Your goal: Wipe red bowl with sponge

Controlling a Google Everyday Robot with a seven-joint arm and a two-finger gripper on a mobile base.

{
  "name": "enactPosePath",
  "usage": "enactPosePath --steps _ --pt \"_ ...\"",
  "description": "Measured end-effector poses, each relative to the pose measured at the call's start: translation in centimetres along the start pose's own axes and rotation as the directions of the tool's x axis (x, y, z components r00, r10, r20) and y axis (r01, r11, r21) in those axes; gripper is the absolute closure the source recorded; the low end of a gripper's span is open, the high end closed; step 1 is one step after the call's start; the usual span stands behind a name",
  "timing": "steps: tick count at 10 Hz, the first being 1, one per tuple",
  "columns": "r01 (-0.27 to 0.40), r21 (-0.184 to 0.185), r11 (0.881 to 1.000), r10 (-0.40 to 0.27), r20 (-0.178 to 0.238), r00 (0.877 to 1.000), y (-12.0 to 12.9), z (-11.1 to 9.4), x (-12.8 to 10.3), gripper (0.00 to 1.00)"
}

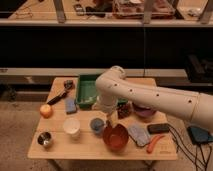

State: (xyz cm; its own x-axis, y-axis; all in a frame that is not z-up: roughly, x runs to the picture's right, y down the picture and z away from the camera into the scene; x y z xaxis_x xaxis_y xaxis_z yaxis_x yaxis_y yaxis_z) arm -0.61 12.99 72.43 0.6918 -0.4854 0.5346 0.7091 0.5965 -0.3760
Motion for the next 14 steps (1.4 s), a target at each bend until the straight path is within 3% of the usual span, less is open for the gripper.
enactPosePath --steps 14 --pt "0.017 0.004 1.000 -0.017 -0.002 1.000 -0.10 -0.01 0.01 0.20"
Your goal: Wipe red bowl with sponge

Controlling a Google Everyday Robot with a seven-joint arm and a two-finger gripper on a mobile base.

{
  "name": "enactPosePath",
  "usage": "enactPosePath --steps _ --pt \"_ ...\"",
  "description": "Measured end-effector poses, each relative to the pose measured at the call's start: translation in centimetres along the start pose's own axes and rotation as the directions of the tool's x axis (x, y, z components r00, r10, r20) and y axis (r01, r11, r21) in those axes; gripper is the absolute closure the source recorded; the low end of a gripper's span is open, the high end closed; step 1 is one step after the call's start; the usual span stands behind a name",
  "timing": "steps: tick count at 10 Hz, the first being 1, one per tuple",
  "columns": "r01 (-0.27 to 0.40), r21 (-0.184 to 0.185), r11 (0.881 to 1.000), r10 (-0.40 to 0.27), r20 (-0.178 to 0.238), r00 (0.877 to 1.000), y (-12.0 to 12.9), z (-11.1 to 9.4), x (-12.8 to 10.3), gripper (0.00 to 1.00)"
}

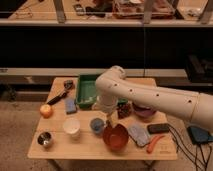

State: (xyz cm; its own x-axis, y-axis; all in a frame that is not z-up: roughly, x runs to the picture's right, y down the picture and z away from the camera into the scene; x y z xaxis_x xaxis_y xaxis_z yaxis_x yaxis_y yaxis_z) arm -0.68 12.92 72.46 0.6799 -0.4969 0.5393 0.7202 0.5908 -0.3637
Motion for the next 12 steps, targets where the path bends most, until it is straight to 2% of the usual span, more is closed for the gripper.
enactPosePath --steps 2,4,5,6,8,9,10,12 --pt "0.053 0.046 0.998 -0.052 -0.019 0.998 -1.8 -0.8 0.4 0.20" --pt "0.119 0.095 0.988 -0.115 -0.042 0.992 -5.4 -2.0 1.6 0.20" --pt "0.157 0.119 0.980 -0.150 -0.066 0.987 -7.7 -2.7 2.7 0.20" --pt "0.215 0.149 0.965 -0.203 -0.094 0.975 -10.8 -3.6 3.5 0.20" --pt "0.354 0.199 0.914 -0.328 -0.152 0.932 -15.1 -5.2 3.3 0.20" --pt "0.469 0.214 0.857 -0.435 -0.188 0.881 -17.5 -5.5 2.3 0.20" --pt "0.543 0.218 0.811 -0.506 -0.207 0.838 -19.3 -5.6 1.2 0.20" --pt "0.625 0.217 0.750 -0.581 -0.235 0.779 -21.1 -5.8 0.3 0.20"
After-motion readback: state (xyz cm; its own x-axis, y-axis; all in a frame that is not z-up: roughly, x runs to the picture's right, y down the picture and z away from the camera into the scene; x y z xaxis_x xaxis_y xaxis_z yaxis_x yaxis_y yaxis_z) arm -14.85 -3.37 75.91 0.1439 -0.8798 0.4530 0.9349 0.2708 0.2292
